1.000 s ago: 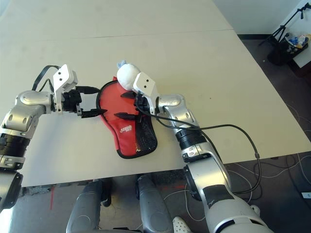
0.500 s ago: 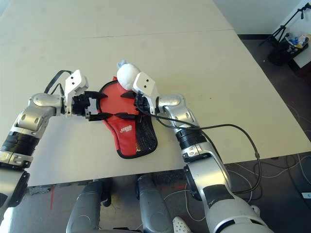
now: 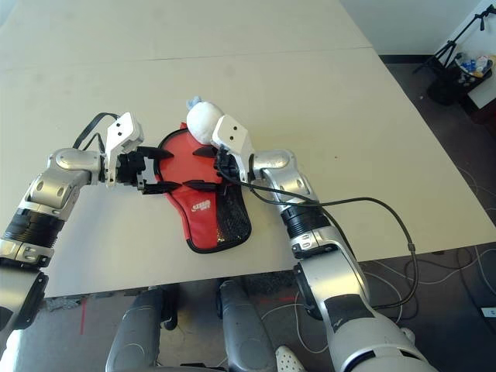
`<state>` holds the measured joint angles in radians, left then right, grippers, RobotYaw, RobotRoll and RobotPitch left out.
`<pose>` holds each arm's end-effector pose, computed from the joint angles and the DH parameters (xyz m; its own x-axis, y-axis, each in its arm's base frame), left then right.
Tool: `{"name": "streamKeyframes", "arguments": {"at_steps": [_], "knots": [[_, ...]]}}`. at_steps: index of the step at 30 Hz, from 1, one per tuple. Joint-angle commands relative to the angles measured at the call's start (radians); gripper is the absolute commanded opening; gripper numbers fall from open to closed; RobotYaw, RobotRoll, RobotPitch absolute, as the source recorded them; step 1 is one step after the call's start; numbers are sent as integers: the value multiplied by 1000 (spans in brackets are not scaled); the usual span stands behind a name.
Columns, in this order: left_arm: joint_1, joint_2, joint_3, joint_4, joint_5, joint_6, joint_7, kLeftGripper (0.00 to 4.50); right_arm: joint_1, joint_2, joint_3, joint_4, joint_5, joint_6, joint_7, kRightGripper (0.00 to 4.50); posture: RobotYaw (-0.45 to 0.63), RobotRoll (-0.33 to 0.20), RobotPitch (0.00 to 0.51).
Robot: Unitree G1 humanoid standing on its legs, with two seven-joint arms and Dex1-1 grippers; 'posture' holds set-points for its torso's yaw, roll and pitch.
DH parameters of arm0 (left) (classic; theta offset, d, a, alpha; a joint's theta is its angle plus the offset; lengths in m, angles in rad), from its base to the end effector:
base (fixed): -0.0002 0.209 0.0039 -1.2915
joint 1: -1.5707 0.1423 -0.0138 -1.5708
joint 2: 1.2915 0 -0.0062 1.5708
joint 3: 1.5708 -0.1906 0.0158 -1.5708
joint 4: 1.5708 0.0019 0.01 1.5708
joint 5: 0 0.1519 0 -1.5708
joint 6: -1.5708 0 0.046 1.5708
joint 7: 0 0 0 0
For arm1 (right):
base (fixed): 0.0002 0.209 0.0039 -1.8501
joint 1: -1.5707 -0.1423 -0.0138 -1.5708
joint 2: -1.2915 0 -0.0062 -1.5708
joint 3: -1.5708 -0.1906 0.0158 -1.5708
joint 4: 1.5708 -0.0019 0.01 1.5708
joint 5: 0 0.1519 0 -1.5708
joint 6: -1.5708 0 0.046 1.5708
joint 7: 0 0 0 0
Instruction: Store the ping-pong paddle in its case and zip it.
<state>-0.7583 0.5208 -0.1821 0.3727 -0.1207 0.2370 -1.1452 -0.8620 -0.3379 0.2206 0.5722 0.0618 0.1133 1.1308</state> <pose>0.3427 0.1985 0.1788 0.3984 -0.8408 -0.3665 0.9090 0.3086 0.2803 0.3615 -0.1480 0.1652 0.3109 0.8935 -0.3240 -0.9348 0.2259 -0.2742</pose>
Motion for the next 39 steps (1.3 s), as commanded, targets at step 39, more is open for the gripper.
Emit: {"name": "streamKeyframes", "arguments": {"at_steps": [39], "knots": [[16,-12,-39,50,30,3,-19,4473,70,-268,-67,-322,184,324,221,4500,-69,0,272]]}}
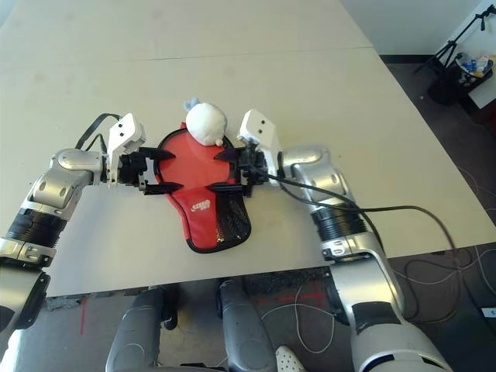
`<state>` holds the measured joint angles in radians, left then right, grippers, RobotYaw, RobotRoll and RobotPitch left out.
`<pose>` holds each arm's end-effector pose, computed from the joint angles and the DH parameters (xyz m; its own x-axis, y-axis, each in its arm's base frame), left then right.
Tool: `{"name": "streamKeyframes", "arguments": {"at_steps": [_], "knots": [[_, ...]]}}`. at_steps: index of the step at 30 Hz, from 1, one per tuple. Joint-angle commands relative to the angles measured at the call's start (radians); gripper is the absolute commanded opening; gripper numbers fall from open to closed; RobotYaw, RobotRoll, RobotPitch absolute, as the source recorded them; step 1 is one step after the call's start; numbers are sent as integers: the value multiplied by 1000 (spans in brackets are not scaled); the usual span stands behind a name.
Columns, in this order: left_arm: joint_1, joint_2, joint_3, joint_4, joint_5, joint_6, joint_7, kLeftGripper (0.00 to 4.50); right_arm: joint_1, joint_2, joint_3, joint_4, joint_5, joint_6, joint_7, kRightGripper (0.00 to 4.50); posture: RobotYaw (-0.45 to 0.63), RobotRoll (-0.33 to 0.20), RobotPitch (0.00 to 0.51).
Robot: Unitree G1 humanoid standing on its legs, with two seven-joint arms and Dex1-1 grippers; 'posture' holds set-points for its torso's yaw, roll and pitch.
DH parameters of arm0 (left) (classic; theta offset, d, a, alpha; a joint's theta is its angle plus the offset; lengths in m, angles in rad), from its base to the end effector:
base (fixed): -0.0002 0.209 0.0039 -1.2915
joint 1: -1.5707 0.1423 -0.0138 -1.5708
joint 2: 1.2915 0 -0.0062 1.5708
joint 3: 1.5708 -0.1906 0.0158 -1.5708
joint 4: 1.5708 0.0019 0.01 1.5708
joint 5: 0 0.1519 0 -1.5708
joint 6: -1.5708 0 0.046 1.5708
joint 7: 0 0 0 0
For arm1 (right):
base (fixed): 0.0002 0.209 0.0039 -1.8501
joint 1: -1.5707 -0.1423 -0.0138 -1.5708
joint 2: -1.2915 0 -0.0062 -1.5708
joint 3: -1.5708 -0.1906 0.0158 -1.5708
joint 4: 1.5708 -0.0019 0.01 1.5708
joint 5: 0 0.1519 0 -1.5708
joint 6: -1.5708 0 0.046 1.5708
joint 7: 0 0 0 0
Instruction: Store the ping-pong paddle in its case and zip it.
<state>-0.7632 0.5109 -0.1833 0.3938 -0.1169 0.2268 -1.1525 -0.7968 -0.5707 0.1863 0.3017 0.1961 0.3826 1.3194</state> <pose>0.3443 0.1973 0.1762 0.3892 -0.8446 -0.3677 0.9136 0.3029 0.2714 0.3407 -0.2013 0.2007 0.2338 0.8876 -0.3969 -0.9692 0.1801 -0.1682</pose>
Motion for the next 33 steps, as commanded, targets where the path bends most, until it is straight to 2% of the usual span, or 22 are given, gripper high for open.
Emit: {"name": "streamKeyframes", "arguments": {"at_steps": [1,4,8,13,23,33], "knots": [[19,-3,-38,30,27,14,-12,4473,-12,-45,-53,-45,65,71,29,4500,-69,0,272],[11,-4,-39,38,28,12,-14,4473,-54,-52,-87,-9,81,87,6,4500,-74,0,275],[3,-6,-40,44,29,11,-15,4473,-140,-33,-126,131,49,31,-88,4500,-77,0,277],[3,-6,-44,44,27,13,-16,4473,-220,32,-132,330,-5,-81,-211,4500,-71,0,277],[7,-1,-44,37,27,18,-18,4473,-371,159,-133,661,-37,-205,-213,4500,-51,0,264],[12,8,-40,27,26,22,-18,4473,-428,237,-115,810,-103,-286,-223,4500,-35,0,255]]}}
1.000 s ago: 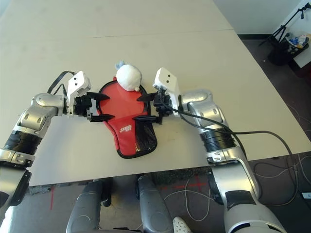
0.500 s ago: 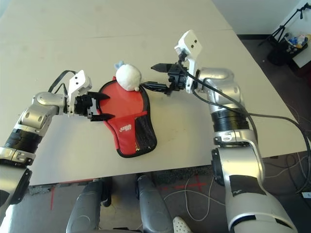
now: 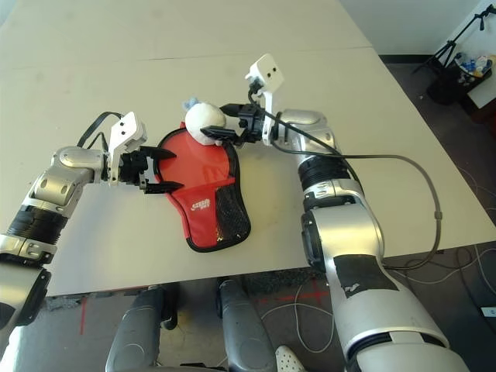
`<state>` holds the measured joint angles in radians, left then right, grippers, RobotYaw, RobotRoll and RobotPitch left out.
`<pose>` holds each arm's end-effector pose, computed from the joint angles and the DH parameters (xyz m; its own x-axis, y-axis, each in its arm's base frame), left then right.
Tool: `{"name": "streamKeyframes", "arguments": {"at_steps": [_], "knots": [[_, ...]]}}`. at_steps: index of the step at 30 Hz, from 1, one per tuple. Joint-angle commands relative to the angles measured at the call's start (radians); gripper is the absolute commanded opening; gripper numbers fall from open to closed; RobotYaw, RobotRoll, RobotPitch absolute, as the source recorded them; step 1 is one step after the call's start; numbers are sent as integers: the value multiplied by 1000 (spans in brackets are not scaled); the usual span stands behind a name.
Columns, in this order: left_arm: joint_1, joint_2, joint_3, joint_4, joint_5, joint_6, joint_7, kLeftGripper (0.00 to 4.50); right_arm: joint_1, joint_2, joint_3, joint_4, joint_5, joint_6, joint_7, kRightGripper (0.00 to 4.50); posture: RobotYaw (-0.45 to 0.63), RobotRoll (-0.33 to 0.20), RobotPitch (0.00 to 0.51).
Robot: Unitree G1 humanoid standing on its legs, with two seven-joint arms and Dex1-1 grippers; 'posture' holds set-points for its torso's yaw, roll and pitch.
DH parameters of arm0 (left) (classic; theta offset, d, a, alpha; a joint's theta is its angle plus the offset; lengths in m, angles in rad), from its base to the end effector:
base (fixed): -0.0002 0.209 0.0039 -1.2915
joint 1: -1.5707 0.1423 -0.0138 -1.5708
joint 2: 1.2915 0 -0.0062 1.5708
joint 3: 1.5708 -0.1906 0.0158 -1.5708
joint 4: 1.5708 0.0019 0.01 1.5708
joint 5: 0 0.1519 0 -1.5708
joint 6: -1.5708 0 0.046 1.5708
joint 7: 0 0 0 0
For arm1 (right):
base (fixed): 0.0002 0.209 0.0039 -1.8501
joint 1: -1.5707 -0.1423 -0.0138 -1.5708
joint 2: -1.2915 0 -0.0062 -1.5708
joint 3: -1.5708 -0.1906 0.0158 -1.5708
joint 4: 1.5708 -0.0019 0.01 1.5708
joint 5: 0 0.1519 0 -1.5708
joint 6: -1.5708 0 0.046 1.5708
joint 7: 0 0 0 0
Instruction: Store the ping-pong paddle in its case and zip it.
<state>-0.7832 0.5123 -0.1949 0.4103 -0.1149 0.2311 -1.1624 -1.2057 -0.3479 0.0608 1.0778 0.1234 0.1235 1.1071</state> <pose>0.3469 0.1958 0.1790 0.3791 -0.8436 -0.3802 0.9181 0.2916 0.2684 0.3975 -0.1761 0.2093 0.4708 0.8578 -0.2061 -0.8822 0.4565 -0.1152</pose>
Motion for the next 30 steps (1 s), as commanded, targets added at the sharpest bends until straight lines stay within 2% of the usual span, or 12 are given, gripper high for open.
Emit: {"name": "streamKeyframes", "arguments": {"at_steps": [1,9,12,18,23,25,30], "knots": [[32,7,-29,10,24,18,-8,4473,-22,20,12,46,-41,-35,-25,4500,-35,0,254],[27,1,-34,9,25,18,-7,4473,-32,57,1,96,-89,-71,-103,4500,-35,0,249],[25,0,-34,12,26,16,-7,4500,-33,64,-17,102,-88,-81,-144,3880,-36,0,249],[20,-5,-38,19,27,13,-7,4500,-31,60,-38,111,-91,-105,-202,2039,-40,0,248],[16,-5,-43,22,29,15,-12,4500,-35,43,-57,122,-95,-117,-256,802,-47,0,245],[14,-3,-47,24,30,14,-15,4500,-36,29,-61,126,-100,-122,-275,561,-48,0,245],[12,-6,-54,24,30,15,-16,4500,-29,-16,-59,133,-115,-122,-299,550,-53,0,245]]}}
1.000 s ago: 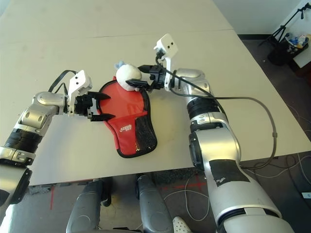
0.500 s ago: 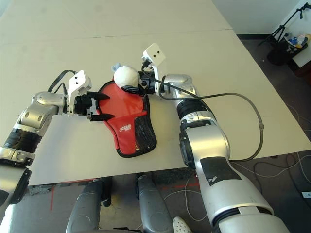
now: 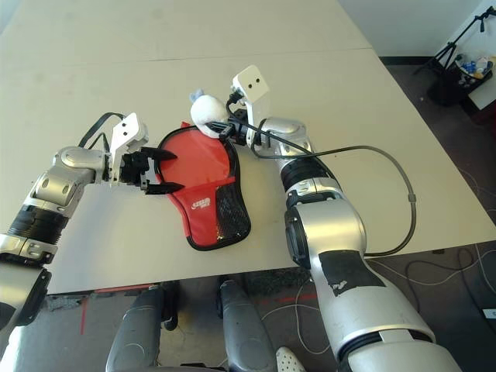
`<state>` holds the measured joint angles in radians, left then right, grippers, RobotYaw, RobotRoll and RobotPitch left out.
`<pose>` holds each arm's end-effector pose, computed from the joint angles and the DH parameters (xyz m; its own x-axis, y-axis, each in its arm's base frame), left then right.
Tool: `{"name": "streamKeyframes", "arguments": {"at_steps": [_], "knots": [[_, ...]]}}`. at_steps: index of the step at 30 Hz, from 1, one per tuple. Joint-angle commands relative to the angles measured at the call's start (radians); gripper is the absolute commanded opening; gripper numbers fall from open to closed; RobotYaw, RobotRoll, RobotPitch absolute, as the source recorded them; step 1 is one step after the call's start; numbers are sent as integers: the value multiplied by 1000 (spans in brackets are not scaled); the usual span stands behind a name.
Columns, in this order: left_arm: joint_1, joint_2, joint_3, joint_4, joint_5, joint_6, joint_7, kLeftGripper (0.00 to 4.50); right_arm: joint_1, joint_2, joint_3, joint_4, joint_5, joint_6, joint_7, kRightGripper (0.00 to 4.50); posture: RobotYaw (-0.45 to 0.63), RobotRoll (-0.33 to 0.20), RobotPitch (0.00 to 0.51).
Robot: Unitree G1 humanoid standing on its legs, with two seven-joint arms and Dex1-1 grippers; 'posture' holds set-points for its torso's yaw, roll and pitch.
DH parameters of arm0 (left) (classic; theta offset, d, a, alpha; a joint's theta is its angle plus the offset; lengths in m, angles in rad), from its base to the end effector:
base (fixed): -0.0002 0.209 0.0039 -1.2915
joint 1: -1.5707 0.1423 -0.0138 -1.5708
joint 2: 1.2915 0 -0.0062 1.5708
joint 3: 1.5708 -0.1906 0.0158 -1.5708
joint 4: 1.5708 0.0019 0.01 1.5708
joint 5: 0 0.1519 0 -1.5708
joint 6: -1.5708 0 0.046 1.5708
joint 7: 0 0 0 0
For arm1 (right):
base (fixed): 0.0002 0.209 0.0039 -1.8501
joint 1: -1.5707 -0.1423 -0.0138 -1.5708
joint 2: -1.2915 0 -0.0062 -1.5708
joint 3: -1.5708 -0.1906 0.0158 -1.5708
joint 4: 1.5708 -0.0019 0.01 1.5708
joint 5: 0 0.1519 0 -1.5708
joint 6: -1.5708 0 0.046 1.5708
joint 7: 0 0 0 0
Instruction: Store the ping-pong paddle in its case and zip it.
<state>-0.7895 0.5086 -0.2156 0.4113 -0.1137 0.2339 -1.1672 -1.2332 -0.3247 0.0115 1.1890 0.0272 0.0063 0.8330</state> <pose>0.3476 0.1912 0.1782 0.3601 -0.8453 -0.3947 0.9256 0.2708 0.2644 0.3995 -0.1750 0.2029 0.6995 0.6938 -0.1713 -0.7136 0.6654 -0.2192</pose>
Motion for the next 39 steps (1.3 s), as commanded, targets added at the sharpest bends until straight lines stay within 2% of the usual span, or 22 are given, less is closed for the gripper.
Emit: {"name": "streamKeyframes", "arguments": {"at_steps": [1,7,29,39], "knots": [[19,-3,-35,24,30,10,-11,4500,1,-49,-9,22,-21,-4,-24,550,-54,0,245],[20,-9,-47,29,37,7,-17,4500,15,-96,-8,16,-28,1,-5,550,-63,0,248],[-59,-34,-160,122,165,61,-46,4500,32,-99,-17,-11,-17,13,53,548,-81,0,254],[-75,-43,-189,144,194,111,-71,4500,57,-157,-19,-36,-18,31,110,548,-93,0,257]]}}
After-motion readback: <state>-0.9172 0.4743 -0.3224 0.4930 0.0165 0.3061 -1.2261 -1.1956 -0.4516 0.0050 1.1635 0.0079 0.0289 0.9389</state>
